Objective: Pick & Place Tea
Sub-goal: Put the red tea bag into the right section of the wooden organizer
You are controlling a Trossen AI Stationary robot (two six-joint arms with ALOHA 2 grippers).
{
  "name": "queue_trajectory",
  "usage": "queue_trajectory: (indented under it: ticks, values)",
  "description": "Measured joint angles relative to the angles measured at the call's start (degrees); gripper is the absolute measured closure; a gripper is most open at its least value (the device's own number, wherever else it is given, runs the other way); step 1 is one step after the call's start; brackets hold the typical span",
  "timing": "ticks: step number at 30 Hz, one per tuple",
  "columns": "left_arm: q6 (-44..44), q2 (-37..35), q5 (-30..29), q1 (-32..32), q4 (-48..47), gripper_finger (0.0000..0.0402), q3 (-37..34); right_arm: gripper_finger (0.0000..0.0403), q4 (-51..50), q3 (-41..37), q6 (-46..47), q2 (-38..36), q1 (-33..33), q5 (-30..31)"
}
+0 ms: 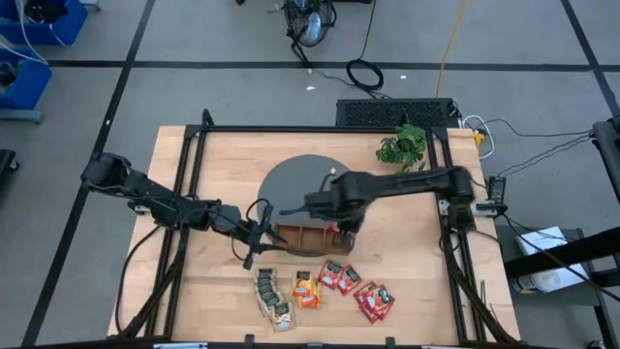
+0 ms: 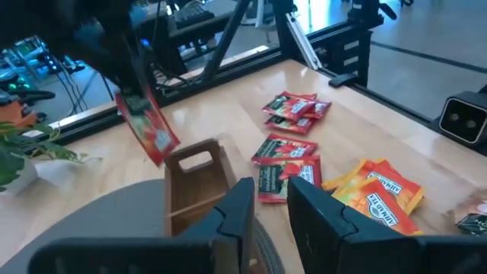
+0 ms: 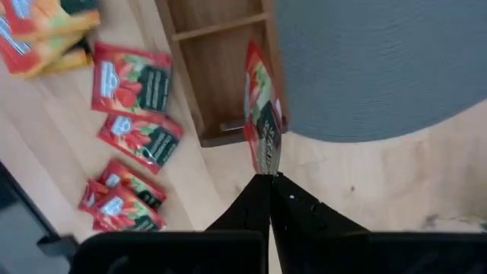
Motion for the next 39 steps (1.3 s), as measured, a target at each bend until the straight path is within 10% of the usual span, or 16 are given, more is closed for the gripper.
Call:
queue_trajectory:
  ticks: [39]
  values:
    - [-0.24,-3.76,0.07,-0.22,-9.03,0.0314,0.07,0.0403,0.18,1.84,-20.58,12.65,0.03,4.31]
